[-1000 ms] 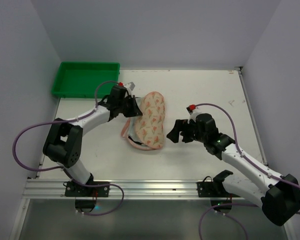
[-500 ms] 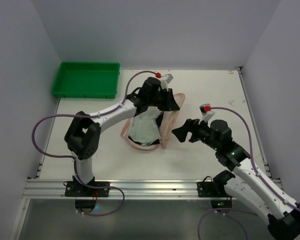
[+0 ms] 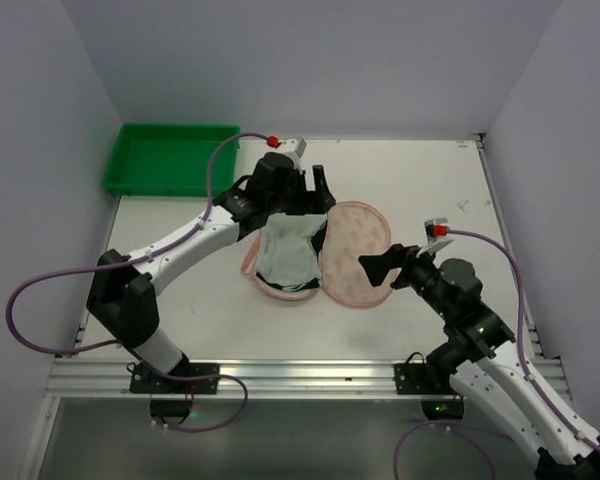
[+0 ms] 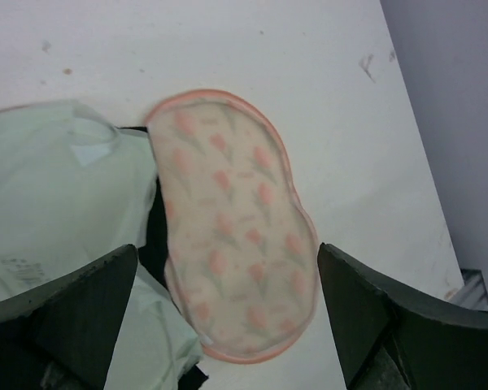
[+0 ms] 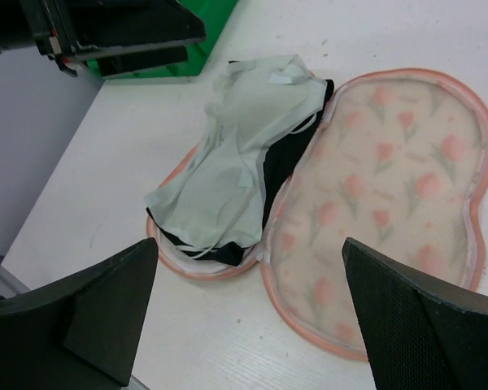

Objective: Unzip the laundry bag and remove the bra

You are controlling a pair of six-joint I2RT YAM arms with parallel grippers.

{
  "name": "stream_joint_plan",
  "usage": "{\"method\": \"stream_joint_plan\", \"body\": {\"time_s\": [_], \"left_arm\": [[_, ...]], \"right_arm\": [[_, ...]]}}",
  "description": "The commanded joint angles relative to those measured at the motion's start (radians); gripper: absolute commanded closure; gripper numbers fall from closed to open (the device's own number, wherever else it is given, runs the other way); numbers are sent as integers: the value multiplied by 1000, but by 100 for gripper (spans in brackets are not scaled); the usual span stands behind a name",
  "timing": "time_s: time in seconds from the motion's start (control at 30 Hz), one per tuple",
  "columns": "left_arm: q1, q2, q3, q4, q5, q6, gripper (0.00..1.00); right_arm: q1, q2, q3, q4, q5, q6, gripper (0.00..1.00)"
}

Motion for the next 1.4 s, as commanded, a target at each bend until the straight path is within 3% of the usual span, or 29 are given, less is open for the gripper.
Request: {"method": "stream_joint_plan", "body": {"time_s": [0.0, 0.13, 0.5, 0.6, 0.63, 0.7, 0.73, 0.83, 1.13, 1.37], "left_arm": [[28, -3, -25, -104, -162, 49, 5], [35, 54, -33, -128, -219, 59, 13], [38, 237, 10, -166, -212, 69, 33], [38, 278, 21, -168, -224, 72, 51], [38, 295, 31, -169, -219, 72, 62], [37, 301, 33, -175, -207, 69, 73], [38, 298, 31, -172, -196, 62, 85], [38, 277, 19, -164, -199, 61, 100], [40, 51, 2, -152, -218, 70, 100], [61, -113, 99, -181, -250, 116, 100]], "right_arm": [[2, 37, -2, 22, 20, 12, 3], [2, 78, -11, 43, 1, 18, 3], [1, 118, -48, 95, -39, 31, 3], [1, 133, -55, 115, -59, 34, 3], [2, 144, -57, 120, -63, 35, 3], [2, 150, -59, 121, -70, 38, 4], [1, 153, -59, 121, -68, 40, 4], [2, 147, -63, 126, -59, 37, 4], [2, 137, -68, 126, -45, 34, 4], [2, 121, -59, 117, -42, 31, 4]]}}
